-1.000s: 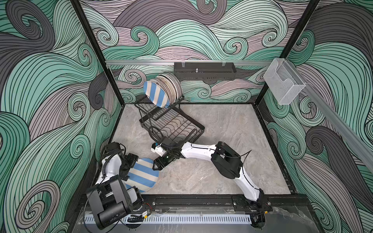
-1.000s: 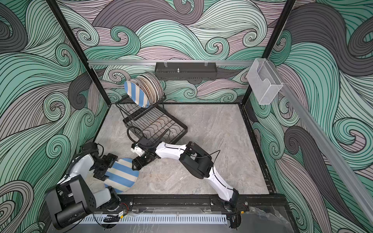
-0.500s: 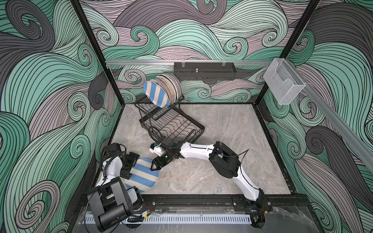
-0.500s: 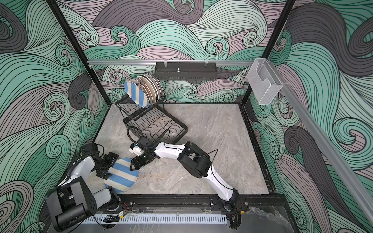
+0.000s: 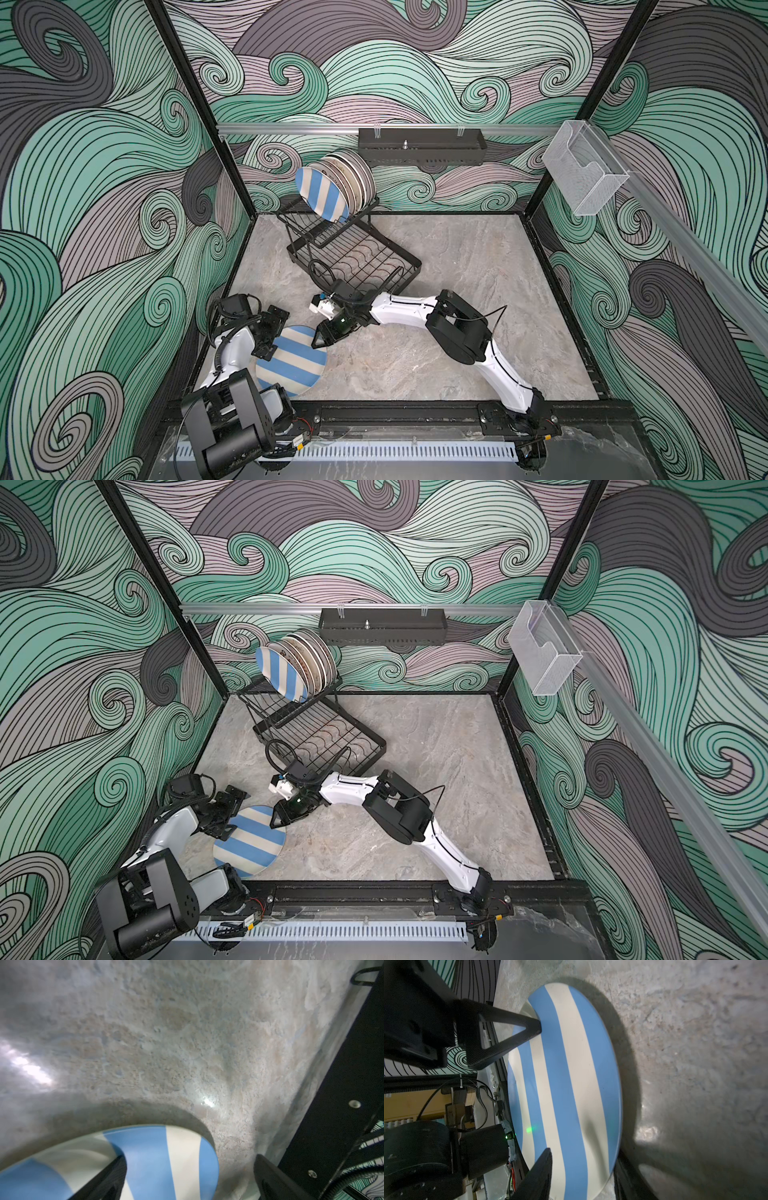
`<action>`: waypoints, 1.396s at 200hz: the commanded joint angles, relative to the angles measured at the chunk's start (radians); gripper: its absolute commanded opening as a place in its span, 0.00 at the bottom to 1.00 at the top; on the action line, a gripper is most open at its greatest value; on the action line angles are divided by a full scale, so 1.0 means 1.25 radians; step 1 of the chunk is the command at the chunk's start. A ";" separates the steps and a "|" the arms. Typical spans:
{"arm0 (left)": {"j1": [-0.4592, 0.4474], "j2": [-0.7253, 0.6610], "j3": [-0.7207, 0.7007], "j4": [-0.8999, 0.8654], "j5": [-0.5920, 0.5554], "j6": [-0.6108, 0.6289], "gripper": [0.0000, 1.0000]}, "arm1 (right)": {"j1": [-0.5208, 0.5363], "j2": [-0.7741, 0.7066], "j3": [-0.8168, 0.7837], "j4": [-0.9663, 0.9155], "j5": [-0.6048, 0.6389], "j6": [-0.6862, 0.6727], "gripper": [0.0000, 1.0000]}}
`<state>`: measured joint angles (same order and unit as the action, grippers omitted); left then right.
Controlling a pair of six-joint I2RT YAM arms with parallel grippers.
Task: Load plates into a dish rack
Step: Pick up the plate from the bottom-left of the table.
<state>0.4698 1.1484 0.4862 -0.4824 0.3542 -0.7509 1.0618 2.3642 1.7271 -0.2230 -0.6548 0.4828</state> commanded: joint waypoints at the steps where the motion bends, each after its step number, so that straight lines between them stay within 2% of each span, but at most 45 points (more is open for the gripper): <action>1: -0.007 0.048 -0.080 -0.024 -0.015 -0.001 0.98 | 0.014 0.032 0.002 0.008 0.005 0.008 0.36; 55: -0.007 0.036 -0.082 -0.015 0.001 0.001 0.99 | 0.009 0.008 -0.017 0.039 0.035 0.039 0.17; 108: -0.008 0.022 -0.048 -0.028 0.020 0.002 0.99 | -0.021 -0.076 -0.072 0.079 0.086 0.063 0.00; 159: -0.008 -0.032 0.175 -0.194 -0.023 0.086 0.99 | -0.066 -0.175 -0.128 0.091 0.119 0.054 0.00; 183: -0.007 -0.023 0.230 -0.224 -0.038 0.125 0.99 | -0.081 -0.215 -0.151 0.079 0.135 0.036 0.00; 210: -0.007 -0.001 0.208 -0.184 -0.029 0.118 0.99 | -0.102 -0.247 -0.186 0.062 0.165 0.012 0.00; 244: -0.019 0.040 0.114 -0.037 0.073 0.093 0.99 | -0.140 -0.291 -0.240 0.061 0.178 0.005 0.00; 279: -0.056 0.076 0.051 0.040 0.101 0.100 0.99 | -0.155 -0.318 -0.276 0.076 0.184 0.009 0.00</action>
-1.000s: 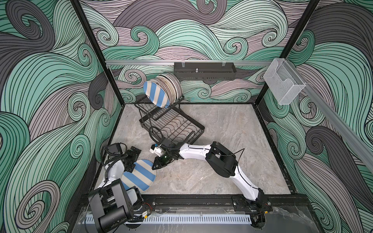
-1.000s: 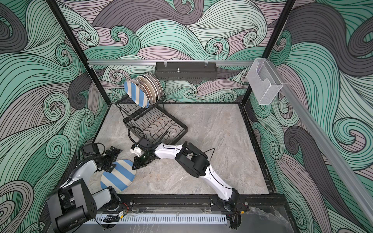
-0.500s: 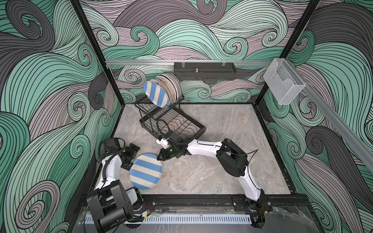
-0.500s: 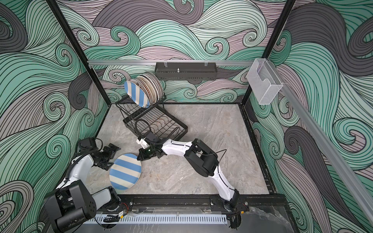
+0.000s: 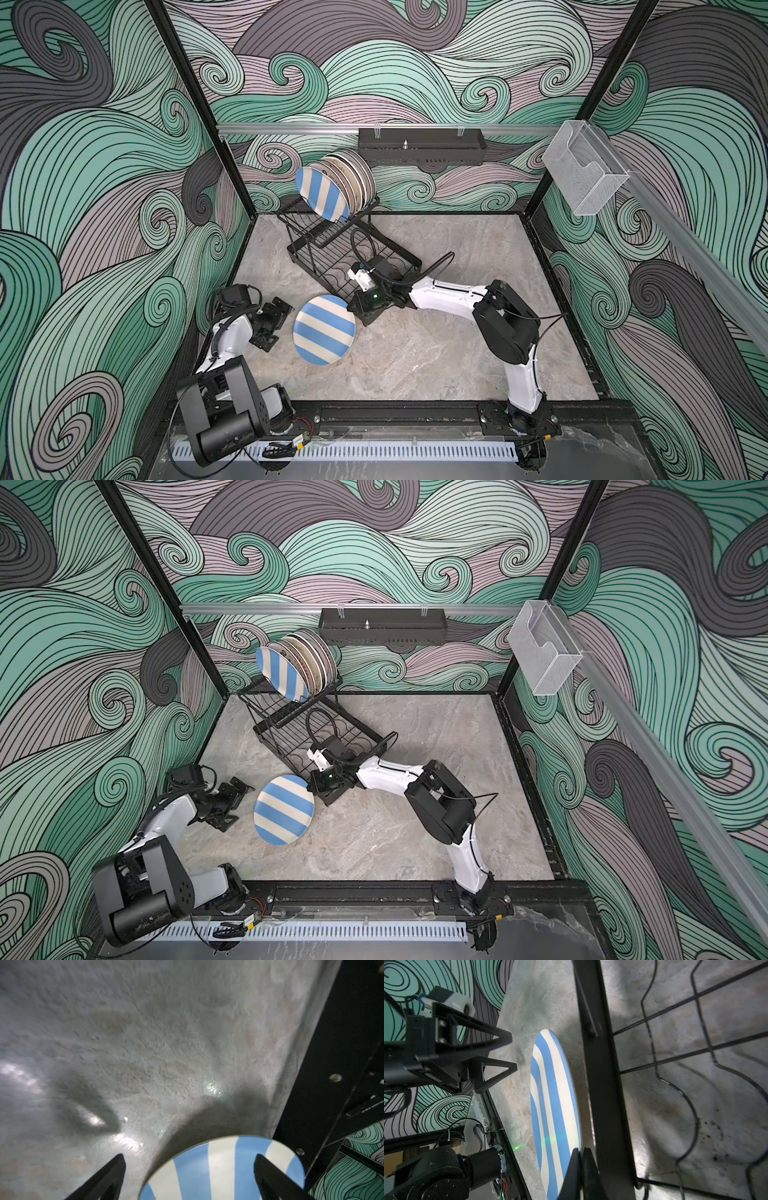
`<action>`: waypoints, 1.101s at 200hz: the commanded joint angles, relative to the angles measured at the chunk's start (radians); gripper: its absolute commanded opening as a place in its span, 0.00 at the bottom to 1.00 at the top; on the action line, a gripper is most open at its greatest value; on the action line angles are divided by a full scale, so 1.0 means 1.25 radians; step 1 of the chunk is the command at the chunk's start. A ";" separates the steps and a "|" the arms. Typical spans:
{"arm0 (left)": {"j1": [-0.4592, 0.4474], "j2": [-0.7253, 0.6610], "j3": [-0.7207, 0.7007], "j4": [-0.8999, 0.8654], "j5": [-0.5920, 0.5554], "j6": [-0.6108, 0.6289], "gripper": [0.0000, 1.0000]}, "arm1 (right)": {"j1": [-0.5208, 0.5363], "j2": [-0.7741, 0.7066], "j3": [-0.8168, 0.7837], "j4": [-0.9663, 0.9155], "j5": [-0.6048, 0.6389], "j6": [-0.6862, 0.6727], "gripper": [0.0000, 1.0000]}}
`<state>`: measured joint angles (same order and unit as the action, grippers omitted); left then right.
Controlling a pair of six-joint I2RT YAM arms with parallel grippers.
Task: Load plates into a dish rack
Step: Pick up the plate from the bottom-left of the table.
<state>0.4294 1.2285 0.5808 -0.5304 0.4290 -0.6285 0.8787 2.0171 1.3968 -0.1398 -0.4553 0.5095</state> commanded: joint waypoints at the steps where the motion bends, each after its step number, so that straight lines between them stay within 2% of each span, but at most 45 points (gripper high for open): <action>1: -0.024 0.012 -0.027 0.080 0.041 0.001 0.99 | -0.008 -0.041 -0.012 0.010 0.024 -0.012 0.00; 65: -0.145 0.046 -0.093 0.218 0.056 -0.042 0.99 | -0.015 -0.034 -0.034 0.041 0.015 0.008 0.00; 122: -0.162 0.037 -0.134 0.244 0.076 -0.050 0.99 | -0.018 -0.036 -0.044 0.057 0.010 0.011 0.00; 161: -0.181 0.018 -0.159 0.349 0.118 -0.062 0.99 | -0.018 -0.023 -0.065 0.109 -0.018 0.032 0.00; 209: -0.189 0.025 -0.154 0.379 0.149 -0.056 0.98 | -0.021 -0.028 -0.061 0.112 -0.019 0.029 0.00; 220: -0.194 0.027 -0.155 0.389 0.149 -0.061 0.99 | -0.021 -0.025 -0.059 0.114 -0.023 0.029 0.04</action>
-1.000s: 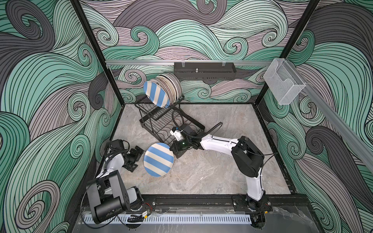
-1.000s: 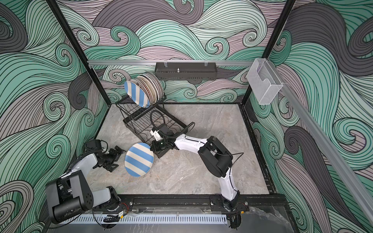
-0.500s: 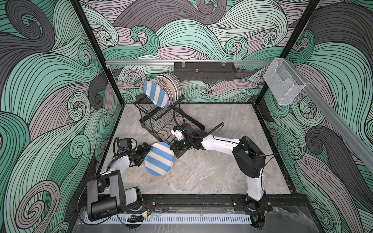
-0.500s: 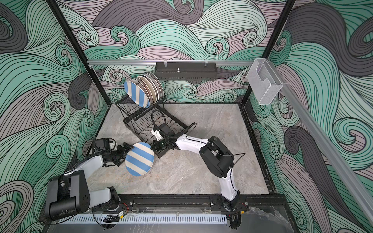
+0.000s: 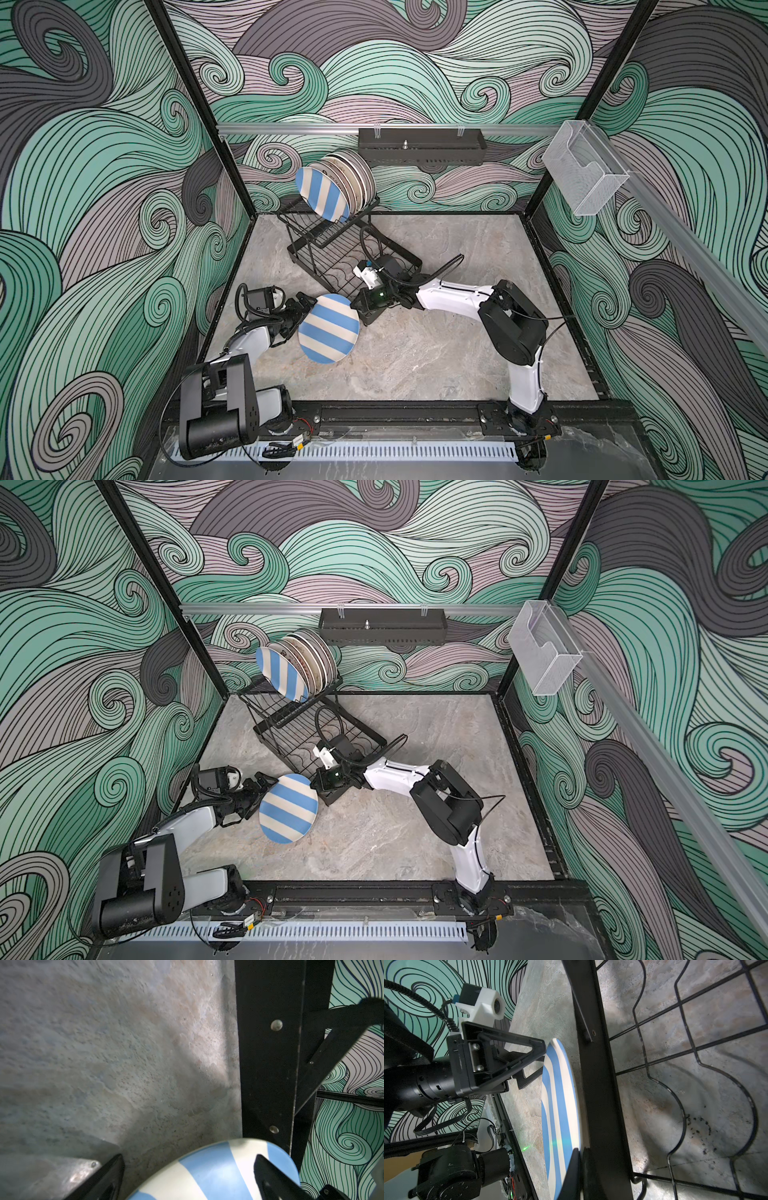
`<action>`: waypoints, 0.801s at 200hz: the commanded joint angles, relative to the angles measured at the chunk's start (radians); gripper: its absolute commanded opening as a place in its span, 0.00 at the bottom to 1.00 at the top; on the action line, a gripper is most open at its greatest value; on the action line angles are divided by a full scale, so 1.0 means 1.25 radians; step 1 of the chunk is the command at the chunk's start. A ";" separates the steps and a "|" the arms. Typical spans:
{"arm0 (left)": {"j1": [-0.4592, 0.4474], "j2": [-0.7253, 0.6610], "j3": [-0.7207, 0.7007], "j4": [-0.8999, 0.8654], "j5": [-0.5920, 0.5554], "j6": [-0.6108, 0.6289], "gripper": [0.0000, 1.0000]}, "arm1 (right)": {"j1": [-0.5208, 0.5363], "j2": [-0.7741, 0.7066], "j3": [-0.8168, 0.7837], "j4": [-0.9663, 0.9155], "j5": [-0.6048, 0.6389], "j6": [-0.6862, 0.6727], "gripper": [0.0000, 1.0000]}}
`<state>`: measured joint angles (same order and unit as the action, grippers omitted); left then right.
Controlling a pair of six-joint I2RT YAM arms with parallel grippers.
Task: Load plates into a dish rack
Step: Pick up the plate from the bottom-left of the table.
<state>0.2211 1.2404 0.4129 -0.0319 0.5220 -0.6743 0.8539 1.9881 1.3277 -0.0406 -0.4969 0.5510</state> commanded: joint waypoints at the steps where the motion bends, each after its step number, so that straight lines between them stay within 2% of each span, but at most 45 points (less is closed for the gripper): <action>1: -0.028 0.018 -0.021 -0.009 0.075 -0.026 0.99 | -0.001 -0.001 -0.003 0.035 0.010 -0.004 0.05; 37: -0.047 0.041 -0.014 0.021 0.074 -0.042 0.99 | -0.001 0.011 -0.003 0.051 -0.007 0.005 0.09; 50: -0.052 0.049 -0.010 0.020 0.066 -0.045 0.99 | 0.000 0.015 -0.002 0.050 -0.009 0.005 0.03; 55: -0.052 0.051 -0.007 0.007 0.058 -0.045 0.99 | -0.001 0.014 -0.002 0.048 -0.008 0.006 0.00; 89: -0.052 0.029 0.068 -0.175 -0.056 0.014 0.99 | -0.005 -0.014 -0.001 0.019 0.019 -0.019 0.00; 160: -0.052 -0.087 0.114 -0.296 -0.097 0.066 0.99 | -0.069 -0.176 -0.049 -0.030 0.054 -0.047 0.00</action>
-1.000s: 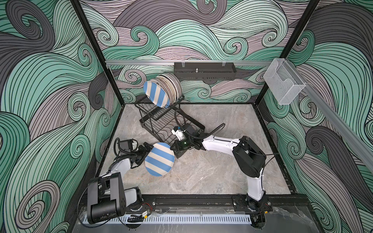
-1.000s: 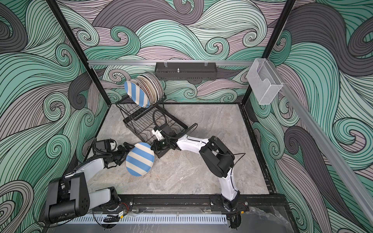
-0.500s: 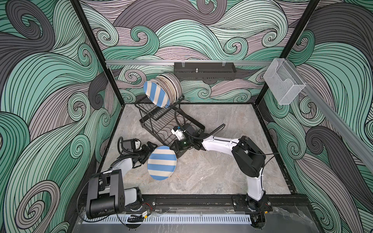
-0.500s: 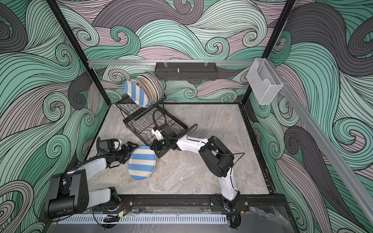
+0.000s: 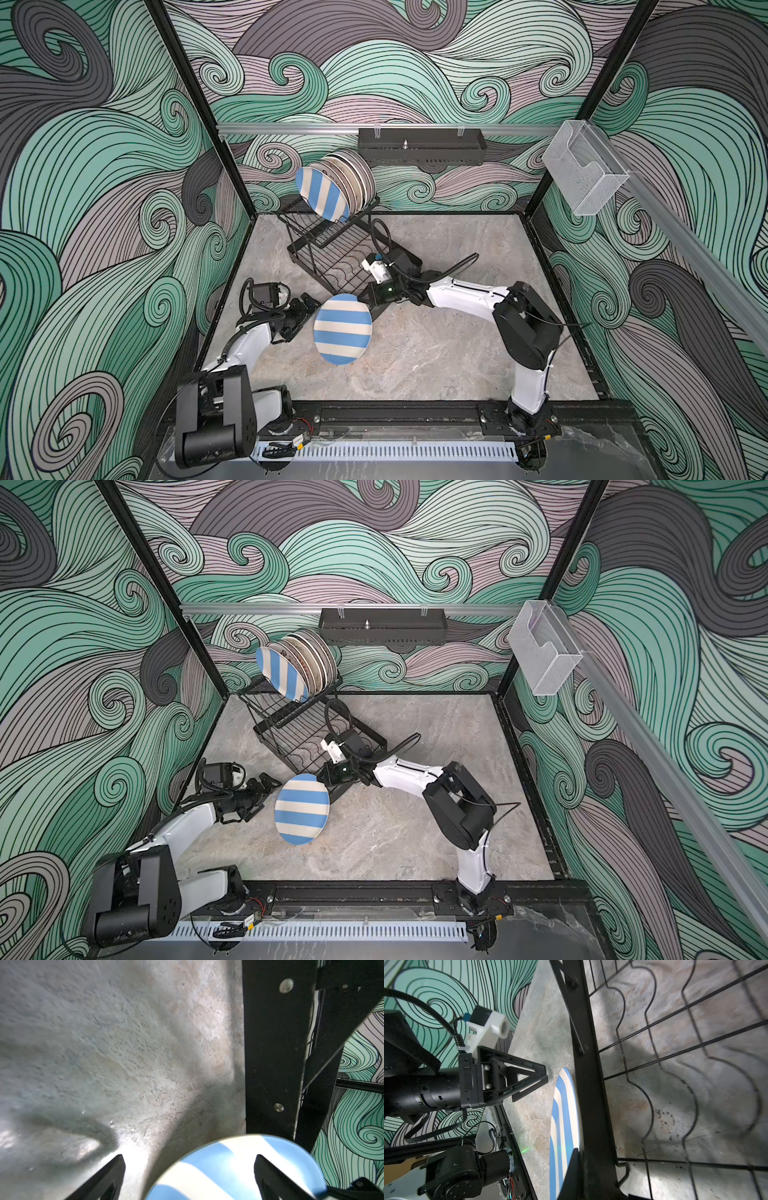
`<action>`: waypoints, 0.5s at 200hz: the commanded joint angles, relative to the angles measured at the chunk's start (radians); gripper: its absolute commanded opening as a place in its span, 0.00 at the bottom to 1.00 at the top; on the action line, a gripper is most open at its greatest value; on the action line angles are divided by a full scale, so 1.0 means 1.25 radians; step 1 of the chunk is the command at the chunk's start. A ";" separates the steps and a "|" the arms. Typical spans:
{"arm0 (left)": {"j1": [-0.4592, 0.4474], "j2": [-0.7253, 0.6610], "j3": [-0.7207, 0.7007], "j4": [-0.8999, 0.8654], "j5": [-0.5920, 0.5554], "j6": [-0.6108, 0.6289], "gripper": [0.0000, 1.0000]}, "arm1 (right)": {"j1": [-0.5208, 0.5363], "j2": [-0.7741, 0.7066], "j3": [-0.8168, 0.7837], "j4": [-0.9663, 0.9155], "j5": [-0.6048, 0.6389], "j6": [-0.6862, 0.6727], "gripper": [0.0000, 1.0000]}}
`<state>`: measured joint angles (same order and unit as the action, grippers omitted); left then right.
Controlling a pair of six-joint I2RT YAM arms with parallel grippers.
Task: Load plates into a dish rack
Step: Pick up the plate from the bottom-left of the table.
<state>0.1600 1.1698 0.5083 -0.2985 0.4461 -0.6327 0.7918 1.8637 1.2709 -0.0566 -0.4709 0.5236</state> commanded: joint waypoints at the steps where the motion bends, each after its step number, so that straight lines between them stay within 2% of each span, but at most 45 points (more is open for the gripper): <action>1: -0.003 -0.031 0.038 -0.083 -0.036 0.032 0.99 | -0.019 -0.079 -0.005 -0.018 0.033 -0.025 0.00; 27: -0.003 -0.047 0.045 -0.073 -0.012 0.008 0.99 | -0.056 -0.122 -0.037 0.003 0.040 -0.013 0.00; 58: -0.011 -0.051 0.041 -0.023 0.046 -0.007 0.99 | -0.121 -0.119 -0.076 0.057 0.002 0.020 0.00; 100: -0.068 -0.065 0.022 0.037 0.066 -0.030 0.99 | -0.188 -0.105 -0.149 0.171 -0.043 0.088 0.00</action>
<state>0.1139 1.1183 0.5362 -0.3168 0.4896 -0.6411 0.5888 1.7180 1.1141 0.0391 -0.4866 0.5751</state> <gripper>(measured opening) 0.985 0.050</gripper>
